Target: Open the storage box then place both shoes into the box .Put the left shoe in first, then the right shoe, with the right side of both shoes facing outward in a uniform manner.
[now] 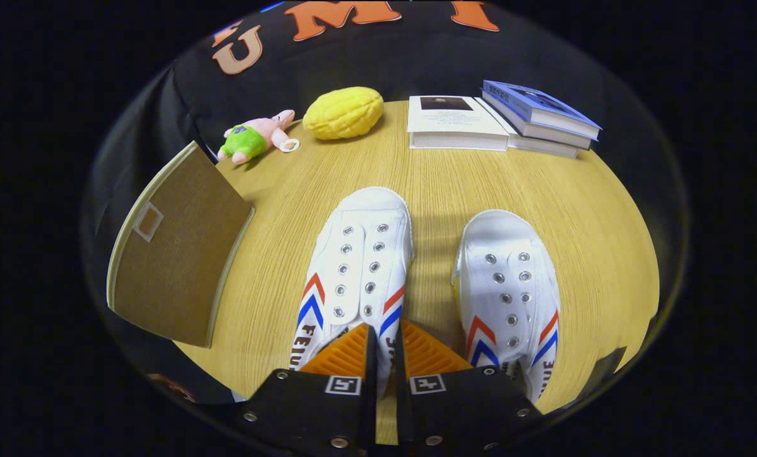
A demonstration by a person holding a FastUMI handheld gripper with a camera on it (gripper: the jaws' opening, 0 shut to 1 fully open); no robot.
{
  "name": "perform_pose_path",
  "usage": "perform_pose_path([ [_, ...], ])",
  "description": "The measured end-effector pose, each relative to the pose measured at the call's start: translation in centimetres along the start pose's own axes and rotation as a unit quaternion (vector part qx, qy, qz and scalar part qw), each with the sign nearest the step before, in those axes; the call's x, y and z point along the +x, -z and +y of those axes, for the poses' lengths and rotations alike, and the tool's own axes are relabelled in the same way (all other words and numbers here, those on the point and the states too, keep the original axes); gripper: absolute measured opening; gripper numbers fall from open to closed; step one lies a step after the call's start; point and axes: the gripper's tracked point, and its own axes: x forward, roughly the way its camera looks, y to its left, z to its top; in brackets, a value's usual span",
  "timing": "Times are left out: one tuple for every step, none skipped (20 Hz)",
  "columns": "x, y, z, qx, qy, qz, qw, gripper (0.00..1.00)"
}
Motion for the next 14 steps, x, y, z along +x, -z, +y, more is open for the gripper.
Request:
perform_pose_path([
  [-0.1, 0.0, -0.1, 0.0, 0.007, 0.004, 1.0, 0.09],
  [-0.3, 0.0, 0.4, 0.005, 0.001, 0.009, 1.0, 0.06],
  [-0.5, -0.2, 1.2, 0.019, -0.012, 0.011, 1.0, 0.05],
  [-0.9, -0.7, 1.7, 0.033, -0.024, 0.004, 0.999, 0.04],
  [-1.4, -1.4, 2.3, 0.047, -0.036, -0.004, 0.998, 0.04],
  [-1.8, -1.8, 2.5, 0.057, -0.041, -0.009, 0.997, 0.04],
  [-2.2, -2.2, 2.9, 0.061, -0.046, -0.014, 0.997, 0.04],
  [-2.6, -2.7, 3.4, 0.066, -0.052, -0.019, 0.996, 0.04],
  [-3.0, -3.1, 4.0, 0.069, -0.058, -0.023, 0.996, 0.04],
  [-3.3, -3.6, 4.4, 0.073, -0.062, -0.028, 0.995, 0.04],
  [-3.6, -4.2, 4.9, 0.074, -0.066, -0.034, 0.995, 0.04],
  [-3.9, -4.8, 5.4, 0.076, -0.07, -0.041, 0.994, 0.04],
  [-4.1, -5.2, 5.8, 0.077, -0.073, -0.045, 0.993, 0.04],
  [-4.1, -5.6, 6.2, 0.078, -0.076, -0.049, 0.993, 0.03],
])
